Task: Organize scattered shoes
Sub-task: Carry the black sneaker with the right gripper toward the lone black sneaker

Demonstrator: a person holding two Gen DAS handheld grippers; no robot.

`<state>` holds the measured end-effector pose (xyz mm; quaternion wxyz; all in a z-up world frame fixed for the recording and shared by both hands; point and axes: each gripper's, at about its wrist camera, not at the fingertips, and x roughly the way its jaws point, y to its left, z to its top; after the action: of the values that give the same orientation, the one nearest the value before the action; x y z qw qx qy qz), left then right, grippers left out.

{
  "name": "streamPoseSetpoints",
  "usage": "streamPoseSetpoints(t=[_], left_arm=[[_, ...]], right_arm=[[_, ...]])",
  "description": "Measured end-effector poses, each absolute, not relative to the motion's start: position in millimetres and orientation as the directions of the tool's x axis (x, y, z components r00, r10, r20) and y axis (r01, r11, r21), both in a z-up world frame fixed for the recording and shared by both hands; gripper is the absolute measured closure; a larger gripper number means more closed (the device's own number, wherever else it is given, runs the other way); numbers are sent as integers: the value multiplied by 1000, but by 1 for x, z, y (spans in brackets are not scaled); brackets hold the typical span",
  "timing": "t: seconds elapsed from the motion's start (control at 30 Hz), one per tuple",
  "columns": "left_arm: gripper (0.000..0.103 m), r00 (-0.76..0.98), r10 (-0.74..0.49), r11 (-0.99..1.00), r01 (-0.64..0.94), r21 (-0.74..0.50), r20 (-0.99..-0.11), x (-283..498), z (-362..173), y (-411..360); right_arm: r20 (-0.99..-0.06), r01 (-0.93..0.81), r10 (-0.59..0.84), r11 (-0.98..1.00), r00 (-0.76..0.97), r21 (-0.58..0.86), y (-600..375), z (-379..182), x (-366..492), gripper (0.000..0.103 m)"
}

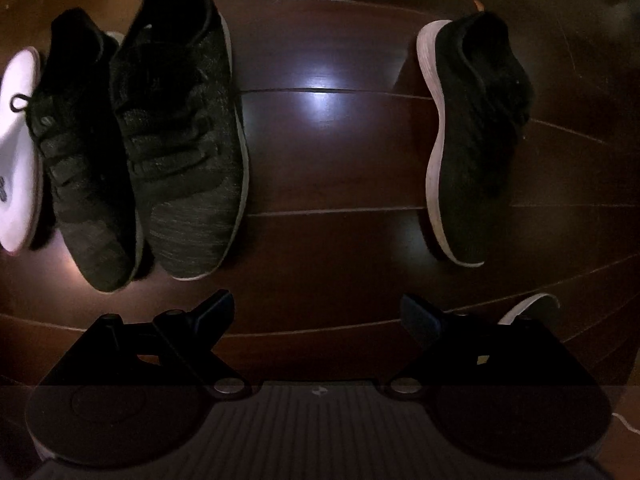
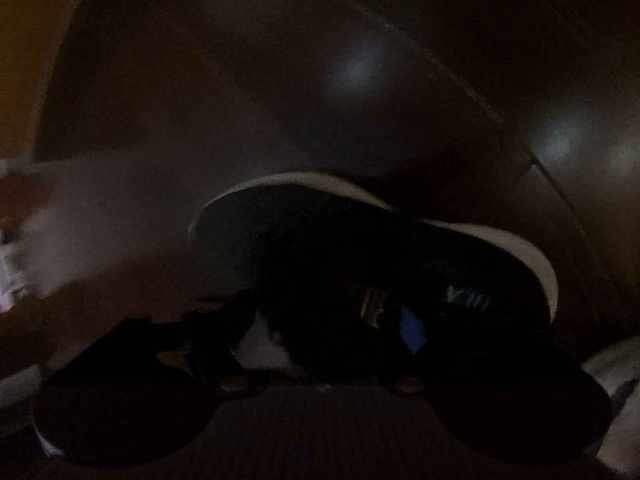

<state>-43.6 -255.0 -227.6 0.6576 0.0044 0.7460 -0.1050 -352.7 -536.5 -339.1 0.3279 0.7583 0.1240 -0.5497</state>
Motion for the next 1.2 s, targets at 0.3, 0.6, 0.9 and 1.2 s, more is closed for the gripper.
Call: streamPoseSetpoints(t=[0.3, 0.6, 0.9, 1.2], left_arm=[[9, -43, -202, 967, 147, -206, -978, -26, -197, -262], [9, -101, -140, 977, 149, -154, -985, -59, -207, -243], [9, -36, -175, 955, 237, -179, -984, -52, -189, -266], [9, -14, -233, 909, 351, -223, -972, -41, -179, -299]], right_arm=[[-947, 748, -166, -581, 276, 320, -546, -328, -333, 56], [-973, 975, -141, -101, 185, 200, -561, -304, -309, 71], [-986, 763, -117, 646, 121, 18, -557, -289, -269, 75], [-992, 131, -107, 987, 69, -97, -518, -288, -242, 75]])
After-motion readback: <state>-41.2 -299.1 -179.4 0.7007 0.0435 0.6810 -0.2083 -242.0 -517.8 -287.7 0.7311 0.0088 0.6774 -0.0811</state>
